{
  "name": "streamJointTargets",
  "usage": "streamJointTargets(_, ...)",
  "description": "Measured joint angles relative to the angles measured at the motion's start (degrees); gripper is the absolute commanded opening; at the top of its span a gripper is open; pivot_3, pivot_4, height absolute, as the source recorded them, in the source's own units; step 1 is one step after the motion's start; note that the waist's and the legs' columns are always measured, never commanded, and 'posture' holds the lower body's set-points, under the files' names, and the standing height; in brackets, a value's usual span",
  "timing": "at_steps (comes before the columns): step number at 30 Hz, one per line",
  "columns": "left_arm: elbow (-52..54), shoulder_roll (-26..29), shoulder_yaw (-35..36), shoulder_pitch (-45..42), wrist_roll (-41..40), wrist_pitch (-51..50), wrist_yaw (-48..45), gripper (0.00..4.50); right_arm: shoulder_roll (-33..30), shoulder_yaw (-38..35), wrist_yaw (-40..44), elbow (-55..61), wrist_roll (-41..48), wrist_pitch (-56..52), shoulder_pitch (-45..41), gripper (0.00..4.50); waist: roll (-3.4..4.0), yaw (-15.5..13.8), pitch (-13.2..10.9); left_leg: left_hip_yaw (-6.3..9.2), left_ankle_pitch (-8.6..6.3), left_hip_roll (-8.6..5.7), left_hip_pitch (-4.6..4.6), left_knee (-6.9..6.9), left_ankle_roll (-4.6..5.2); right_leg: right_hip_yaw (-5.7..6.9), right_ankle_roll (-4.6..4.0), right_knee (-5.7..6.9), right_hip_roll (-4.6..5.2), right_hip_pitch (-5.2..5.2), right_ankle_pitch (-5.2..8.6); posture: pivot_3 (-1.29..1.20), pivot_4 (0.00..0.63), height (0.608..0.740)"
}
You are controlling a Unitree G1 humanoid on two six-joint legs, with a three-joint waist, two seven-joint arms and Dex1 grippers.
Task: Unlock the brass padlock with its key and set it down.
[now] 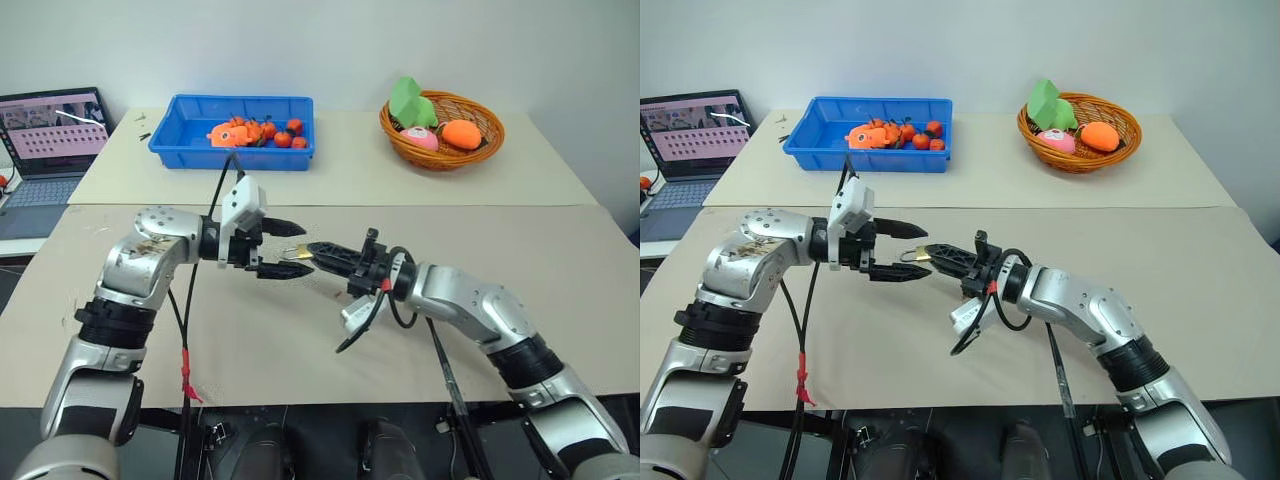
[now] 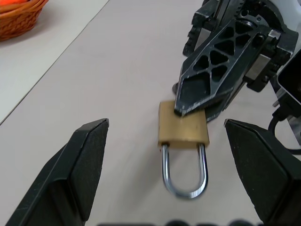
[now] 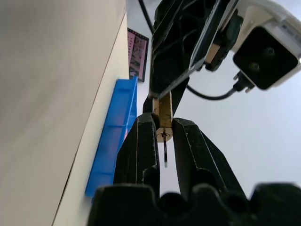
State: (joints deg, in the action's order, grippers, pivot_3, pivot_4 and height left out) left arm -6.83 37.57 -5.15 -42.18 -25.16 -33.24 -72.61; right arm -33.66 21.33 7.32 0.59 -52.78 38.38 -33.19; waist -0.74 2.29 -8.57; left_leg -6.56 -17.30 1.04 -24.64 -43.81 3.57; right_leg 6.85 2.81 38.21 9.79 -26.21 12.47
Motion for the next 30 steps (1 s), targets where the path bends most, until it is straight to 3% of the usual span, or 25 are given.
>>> streamJointTargets(8, -7.48, -0.06, 4.27, -2.96, -7.04, -11.87, -1.9, 4.17, -0.86, -1.55, -0.48, -0.01, -0.07, -1.65, 0.03, 0.09, 0.0, 0.07, 0.0, 0.0, 0.0, -0.01, 0.0, 0.02, 0.0, 0.0, 0.02, 0.0, 0.0, 0.0, 0.01, 0.0, 0.15, 0.684)
streamJointTargets(11, -9.91, 0.7, 4.2, -2.77, -7.27, -14.25, -2.75, 3.5, -0.9, -1.87, -0.5, -0.01, -0.07, -2.59, 0.05, 0.09, 0.0, 0.13, 0.0, 0.0, 0.0, -0.01, 0.0, 0.01, 0.0, 0.0, 0.02, 0.01, 0.0, 0.0, 0.01, 0.0, 0.15, 0.684)
streamJointTargets(20, -21.1, -0.34, 8.0, -3.67, -11.28, -27.95, -0.8, 0.15, -1.43, -2.47, -0.68, 0.07, -0.08, -4.06, 0.07, 0.09, 0.0, 0.05, 0.0, 0.02, 0.0, -0.03, 0.0, 0.0, 0.0, 0.01, 0.04, 0.02, 0.01, 0.01, 0.02, 0.0, 0.15, 0.684)
streamJointTargets(30, -20.63, -8.84, 11.62, -3.93, -16.14, -39.97, 7.66, 0.06, -0.4, -2.2, -0.28, 3.45, -0.32, -4.94, 0.94, 0.09, -0.01, 0.4, 0.0, 0.02, 0.01, -0.02, 0.03, 0.01, -0.01, -0.01, -0.26, 0.04, 0.01, 0.03, -0.16, 0.0, 0.15, 0.684)
